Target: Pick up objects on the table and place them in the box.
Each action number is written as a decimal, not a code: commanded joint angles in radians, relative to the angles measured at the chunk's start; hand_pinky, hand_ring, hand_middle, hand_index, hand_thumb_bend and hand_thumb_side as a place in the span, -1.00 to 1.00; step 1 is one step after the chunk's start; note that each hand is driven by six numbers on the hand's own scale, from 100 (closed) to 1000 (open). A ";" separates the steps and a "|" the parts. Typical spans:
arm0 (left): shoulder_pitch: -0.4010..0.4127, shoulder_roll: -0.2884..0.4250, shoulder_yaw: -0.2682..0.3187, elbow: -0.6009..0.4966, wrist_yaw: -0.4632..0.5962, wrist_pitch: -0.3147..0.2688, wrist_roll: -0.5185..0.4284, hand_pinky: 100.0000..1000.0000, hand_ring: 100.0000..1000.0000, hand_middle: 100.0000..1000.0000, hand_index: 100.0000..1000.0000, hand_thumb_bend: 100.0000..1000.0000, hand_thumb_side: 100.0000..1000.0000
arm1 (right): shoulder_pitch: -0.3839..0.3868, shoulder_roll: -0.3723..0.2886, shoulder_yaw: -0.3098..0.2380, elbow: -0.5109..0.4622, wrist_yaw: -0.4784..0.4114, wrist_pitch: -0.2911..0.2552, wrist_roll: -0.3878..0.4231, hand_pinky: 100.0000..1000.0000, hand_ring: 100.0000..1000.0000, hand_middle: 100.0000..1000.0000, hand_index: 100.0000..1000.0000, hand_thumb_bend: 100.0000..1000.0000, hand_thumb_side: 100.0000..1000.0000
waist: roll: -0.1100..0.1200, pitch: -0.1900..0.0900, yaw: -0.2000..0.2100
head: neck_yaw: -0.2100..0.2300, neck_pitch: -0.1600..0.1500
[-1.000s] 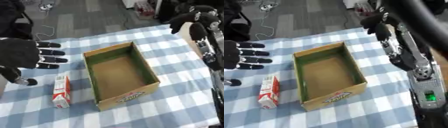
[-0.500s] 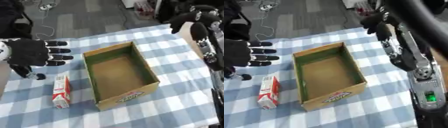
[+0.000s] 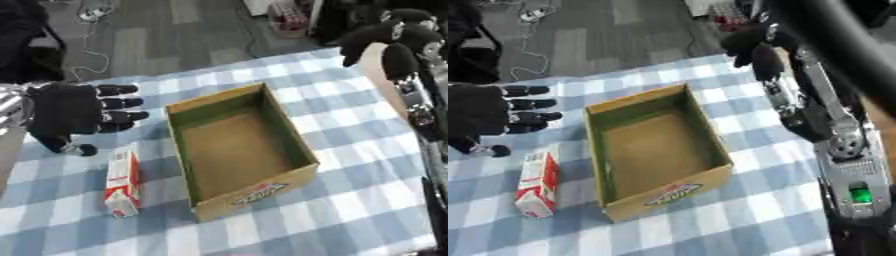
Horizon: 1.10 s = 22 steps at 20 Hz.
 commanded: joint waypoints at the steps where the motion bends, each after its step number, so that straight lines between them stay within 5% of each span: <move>1: -0.024 0.014 -0.001 0.010 -0.038 -0.257 0.300 0.93 0.90 0.92 0.78 -0.54 0.49 | -0.019 -0.005 0.000 -0.013 -0.008 0.000 0.004 -0.32 -0.24 -0.08 0.31 -1.00 1.00 | 0.002 -0.011 -0.001 | 0.006 -0.005; 22: -0.041 -0.020 -0.128 -0.013 -0.035 -0.257 0.308 0.70 0.73 0.87 0.80 -0.43 0.60 | -0.024 -0.002 0.005 -0.013 -0.012 -0.002 0.010 -0.32 -0.24 -0.08 0.32 -1.00 1.00 | 0.004 -0.008 -0.007 | -0.003 -0.004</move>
